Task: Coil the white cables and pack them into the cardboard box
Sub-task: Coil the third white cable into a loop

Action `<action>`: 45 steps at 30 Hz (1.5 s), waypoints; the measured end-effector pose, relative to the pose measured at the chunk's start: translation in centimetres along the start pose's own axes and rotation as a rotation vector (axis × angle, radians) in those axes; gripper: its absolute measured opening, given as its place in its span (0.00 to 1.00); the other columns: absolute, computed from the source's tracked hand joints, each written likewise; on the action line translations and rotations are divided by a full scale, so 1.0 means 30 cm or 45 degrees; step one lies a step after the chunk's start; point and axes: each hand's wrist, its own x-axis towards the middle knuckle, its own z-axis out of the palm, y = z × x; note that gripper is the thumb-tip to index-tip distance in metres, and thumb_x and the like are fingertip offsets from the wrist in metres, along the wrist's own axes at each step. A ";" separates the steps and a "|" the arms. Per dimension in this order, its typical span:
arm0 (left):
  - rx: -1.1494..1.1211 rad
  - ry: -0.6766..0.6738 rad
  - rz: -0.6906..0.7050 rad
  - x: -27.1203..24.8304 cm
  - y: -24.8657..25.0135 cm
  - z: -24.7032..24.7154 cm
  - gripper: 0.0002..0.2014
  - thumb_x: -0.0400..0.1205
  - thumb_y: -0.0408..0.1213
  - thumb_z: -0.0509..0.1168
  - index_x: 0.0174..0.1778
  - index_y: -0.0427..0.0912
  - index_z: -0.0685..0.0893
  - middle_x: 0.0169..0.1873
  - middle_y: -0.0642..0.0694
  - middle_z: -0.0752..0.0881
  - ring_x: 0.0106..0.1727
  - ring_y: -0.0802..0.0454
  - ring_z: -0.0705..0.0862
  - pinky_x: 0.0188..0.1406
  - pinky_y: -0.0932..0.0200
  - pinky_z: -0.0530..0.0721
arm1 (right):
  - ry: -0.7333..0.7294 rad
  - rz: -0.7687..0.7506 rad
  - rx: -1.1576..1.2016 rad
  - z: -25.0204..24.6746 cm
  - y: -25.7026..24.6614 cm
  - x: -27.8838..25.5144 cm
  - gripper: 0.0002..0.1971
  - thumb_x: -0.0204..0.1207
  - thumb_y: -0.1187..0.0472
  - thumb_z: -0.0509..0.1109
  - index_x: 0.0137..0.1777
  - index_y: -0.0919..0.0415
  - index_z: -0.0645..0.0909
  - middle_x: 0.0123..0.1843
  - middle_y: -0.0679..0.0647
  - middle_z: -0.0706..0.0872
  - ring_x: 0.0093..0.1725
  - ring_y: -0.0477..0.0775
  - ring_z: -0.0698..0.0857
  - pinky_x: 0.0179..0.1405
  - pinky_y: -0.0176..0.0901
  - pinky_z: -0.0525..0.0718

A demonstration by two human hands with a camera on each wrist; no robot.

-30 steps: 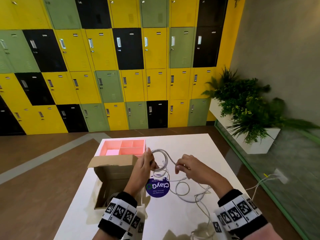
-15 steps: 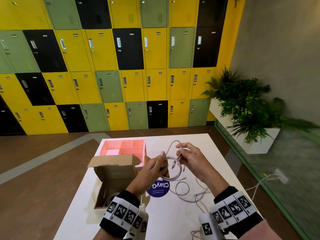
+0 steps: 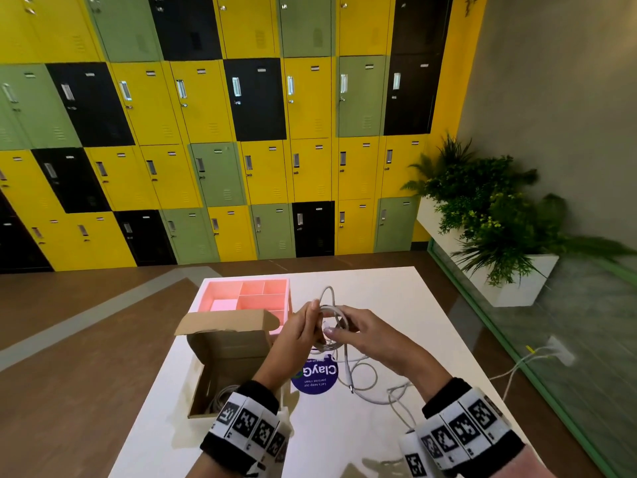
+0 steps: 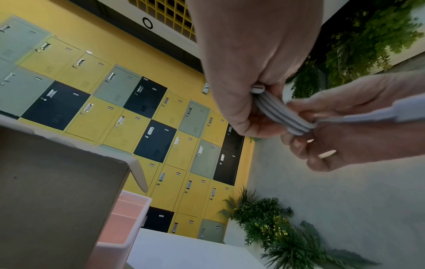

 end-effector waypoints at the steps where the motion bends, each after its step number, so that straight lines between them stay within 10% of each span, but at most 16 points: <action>1: 0.013 0.009 0.014 0.000 -0.003 0.001 0.21 0.84 0.53 0.48 0.44 0.39 0.76 0.29 0.36 0.76 0.32 0.44 0.78 0.35 0.59 0.83 | 0.021 0.016 -0.062 -0.001 0.003 0.002 0.18 0.81 0.58 0.67 0.71 0.51 0.76 0.55 0.53 0.86 0.50 0.44 0.86 0.47 0.33 0.85; 5: 0.058 0.057 0.060 -0.006 -0.007 0.014 0.18 0.83 0.53 0.47 0.39 0.42 0.71 0.26 0.50 0.69 0.26 0.61 0.70 0.29 0.68 0.74 | 0.067 0.074 -0.192 -0.008 0.000 0.008 0.23 0.79 0.59 0.70 0.74 0.48 0.72 0.58 0.57 0.80 0.51 0.56 0.87 0.44 0.43 0.90; 9: 0.101 0.142 0.106 -0.001 -0.012 0.025 0.17 0.85 0.50 0.46 0.41 0.43 0.74 0.26 0.52 0.75 0.26 0.63 0.75 0.30 0.68 0.74 | 0.228 0.114 -0.230 -0.018 -0.030 0.010 0.38 0.72 0.65 0.77 0.79 0.48 0.64 0.59 0.58 0.79 0.41 0.56 0.90 0.41 0.40 0.89; 15: 0.133 0.150 0.163 -0.001 -0.001 0.031 0.14 0.87 0.46 0.47 0.47 0.43 0.74 0.27 0.50 0.74 0.27 0.62 0.74 0.31 0.66 0.74 | 0.072 0.107 -0.391 -0.040 -0.063 0.007 0.33 0.75 0.68 0.72 0.78 0.49 0.67 0.62 0.57 0.77 0.49 0.56 0.87 0.43 0.44 0.90; 21: 0.198 0.174 0.125 -0.018 0.014 0.012 0.23 0.88 0.46 0.45 0.81 0.53 0.57 0.38 0.29 0.76 0.47 0.52 0.85 0.43 0.49 0.82 | -0.154 0.109 -0.337 -0.074 -0.081 -0.018 0.25 0.80 0.70 0.65 0.75 0.53 0.71 0.57 0.56 0.79 0.43 0.51 0.85 0.42 0.42 0.89; 27: 0.275 0.159 0.242 0.007 -0.043 0.009 0.12 0.89 0.44 0.45 0.63 0.58 0.71 0.26 0.45 0.71 0.25 0.61 0.71 0.26 0.64 0.72 | -0.176 0.073 -0.337 -0.085 -0.078 -0.015 0.25 0.79 0.72 0.67 0.74 0.54 0.73 0.56 0.59 0.82 0.42 0.53 0.87 0.44 0.39 0.89; 32: 0.304 0.196 0.178 -0.002 -0.061 -0.014 0.12 0.88 0.44 0.45 0.51 0.50 0.74 0.27 0.50 0.75 0.26 0.62 0.75 0.28 0.69 0.74 | 0.177 0.033 -0.357 -0.124 -0.060 -0.003 0.18 0.76 0.73 0.70 0.64 0.58 0.82 0.39 0.54 0.85 0.39 0.53 0.90 0.46 0.53 0.90; 42: 0.327 0.000 0.100 -0.035 -0.070 0.008 0.10 0.88 0.44 0.47 0.44 0.52 0.71 0.32 0.53 0.76 0.31 0.66 0.77 0.33 0.69 0.78 | 0.466 -0.157 -0.455 -0.137 -0.087 0.008 0.11 0.80 0.71 0.65 0.47 0.60 0.89 0.45 0.59 0.87 0.38 0.45 0.86 0.39 0.28 0.84; 45: 0.310 -0.046 0.102 -0.037 -0.057 0.006 0.13 0.85 0.49 0.54 0.51 0.44 0.74 0.41 0.50 0.83 0.41 0.56 0.84 0.40 0.62 0.86 | 0.546 -0.193 -0.346 -0.142 -0.077 0.013 0.11 0.80 0.70 0.65 0.45 0.57 0.88 0.47 0.58 0.87 0.40 0.48 0.88 0.44 0.34 0.87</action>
